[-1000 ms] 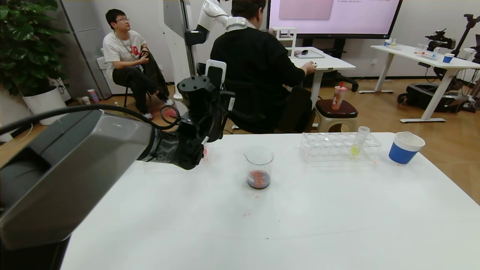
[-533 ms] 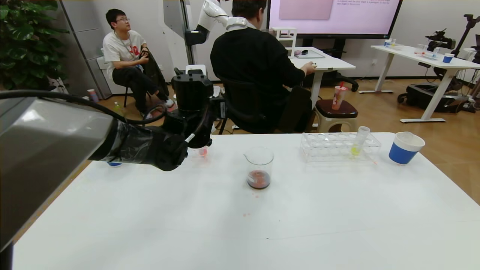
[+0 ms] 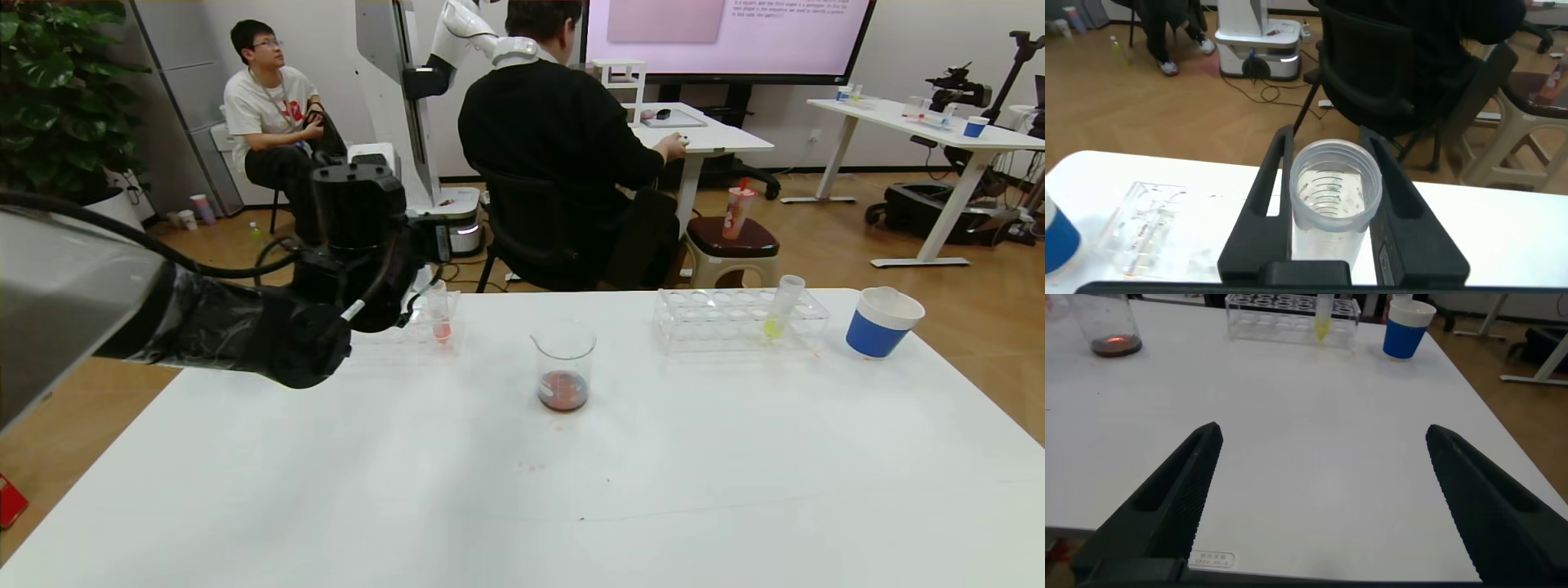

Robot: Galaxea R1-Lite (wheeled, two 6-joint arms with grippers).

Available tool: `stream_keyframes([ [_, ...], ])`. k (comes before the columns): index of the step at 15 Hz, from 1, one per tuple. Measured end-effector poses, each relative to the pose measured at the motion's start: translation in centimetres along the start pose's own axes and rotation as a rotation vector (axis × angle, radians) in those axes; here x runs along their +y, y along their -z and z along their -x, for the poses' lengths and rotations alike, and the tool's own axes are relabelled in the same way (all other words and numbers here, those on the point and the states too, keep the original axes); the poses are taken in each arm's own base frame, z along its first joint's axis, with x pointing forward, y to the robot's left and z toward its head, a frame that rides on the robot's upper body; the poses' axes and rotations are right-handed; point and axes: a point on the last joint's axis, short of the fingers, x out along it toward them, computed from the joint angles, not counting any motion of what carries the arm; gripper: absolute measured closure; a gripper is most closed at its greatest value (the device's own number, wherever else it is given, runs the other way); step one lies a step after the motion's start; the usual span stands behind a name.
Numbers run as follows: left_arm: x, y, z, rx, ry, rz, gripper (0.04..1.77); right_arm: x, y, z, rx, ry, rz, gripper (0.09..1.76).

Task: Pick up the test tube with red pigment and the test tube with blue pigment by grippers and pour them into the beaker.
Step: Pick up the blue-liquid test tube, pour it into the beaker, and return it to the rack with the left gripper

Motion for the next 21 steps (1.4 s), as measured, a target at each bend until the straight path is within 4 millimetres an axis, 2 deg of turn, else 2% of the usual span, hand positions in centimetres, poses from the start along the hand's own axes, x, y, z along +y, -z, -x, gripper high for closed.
stream_keyframes([
  [3, 5.8, -0.8, -1.1, -0.007, -0.055, -0.037, 1.27, 0.0, 0.0, 0.0, 0.0, 0.0, 0.0, 0.11],
  [7, 14.8, -1.8, -2.6, -0.017, -0.186, -0.06, 1.27, 0.0, 0.0, 0.0, 0.0, 0.0, 0.0, 0.11],
  [10, 19.6, -1.6, -3.2, -0.009, -0.248, -0.059, 1.27, 0.0, 0.0, 0.0, 0.0, 0.0, 0.0, 0.11],
  [15, 23.3, -0.8, -5.7, -0.018, -0.328, -0.051, 1.27, 0.0, 0.0, 0.0, 0.0, 0.0, 0.0, 0.11],
  [18, 25.2, 0.9, -7.8, -0.006, -0.368, -0.048, 1.27, 0.0, 0.0, 0.0, 0.0, 0.0, 0.0, 0.11],
  [21, 25.9, 3.0, -9.0, -0.03, -0.381, -0.046, 1.27, 0.0, 0.0, 0.0, 0.0, 0.0, 0.0, 0.11],
])
